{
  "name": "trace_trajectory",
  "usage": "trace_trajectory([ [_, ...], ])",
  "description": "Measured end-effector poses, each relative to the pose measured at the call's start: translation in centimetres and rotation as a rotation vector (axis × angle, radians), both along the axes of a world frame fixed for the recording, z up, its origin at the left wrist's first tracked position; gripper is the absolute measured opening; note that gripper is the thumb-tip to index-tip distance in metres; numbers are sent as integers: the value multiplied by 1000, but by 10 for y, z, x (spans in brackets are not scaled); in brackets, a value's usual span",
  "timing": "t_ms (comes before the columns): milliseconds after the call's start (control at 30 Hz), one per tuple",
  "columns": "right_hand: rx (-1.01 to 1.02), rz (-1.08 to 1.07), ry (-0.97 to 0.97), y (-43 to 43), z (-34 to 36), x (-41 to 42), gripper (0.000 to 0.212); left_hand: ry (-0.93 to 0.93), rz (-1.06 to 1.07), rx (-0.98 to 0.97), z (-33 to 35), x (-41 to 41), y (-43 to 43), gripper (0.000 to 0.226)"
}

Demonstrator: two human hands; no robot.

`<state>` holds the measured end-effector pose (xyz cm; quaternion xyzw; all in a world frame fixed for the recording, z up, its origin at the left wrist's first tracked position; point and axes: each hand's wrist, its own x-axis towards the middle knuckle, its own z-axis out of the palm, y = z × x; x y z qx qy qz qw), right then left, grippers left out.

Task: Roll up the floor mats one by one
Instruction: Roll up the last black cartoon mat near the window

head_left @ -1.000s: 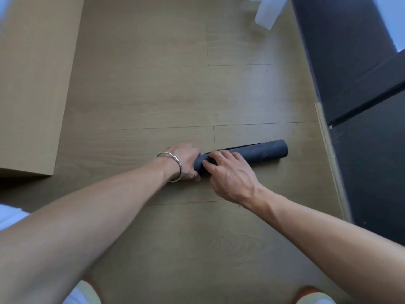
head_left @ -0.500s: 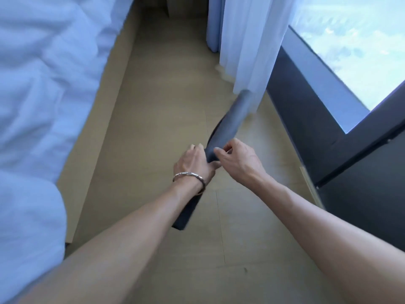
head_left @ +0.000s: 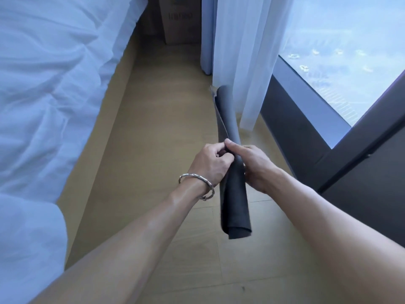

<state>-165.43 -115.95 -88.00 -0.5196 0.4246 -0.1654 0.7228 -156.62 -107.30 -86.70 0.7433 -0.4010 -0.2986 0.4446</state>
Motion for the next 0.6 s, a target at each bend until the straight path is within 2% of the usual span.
trace_trajectory([
  [67, 102, 2, -35, 4, -9, -8, 37, 58, 12, 15, -9, -4, 1, 34],
  [133, 147, 18, -53, 7, -19, -14, 28, 155, 63, 33, -19, -5, 0, 25],
  [233, 153, 6, 8, 11, -33, -21, 21, 254, 125, 73, -35, -7, -1, 32],
  [333, 101, -61, 117, 12, -48, -30, 45, 323, 136, 117, -49, -15, 0, 32],
  [400, 66, -94, 179, 9, -59, -39, 54, 391, 146, 145, -59, -23, -1, 32],
  [500, 1, -155, 300, -1, -74, -52, 50, 522, 139, 173, -75, -39, -7, 33],
  [600, -178, -204, 491, -12, -84, -68, 45, 593, 74, 232, -89, -60, -16, 36],
])
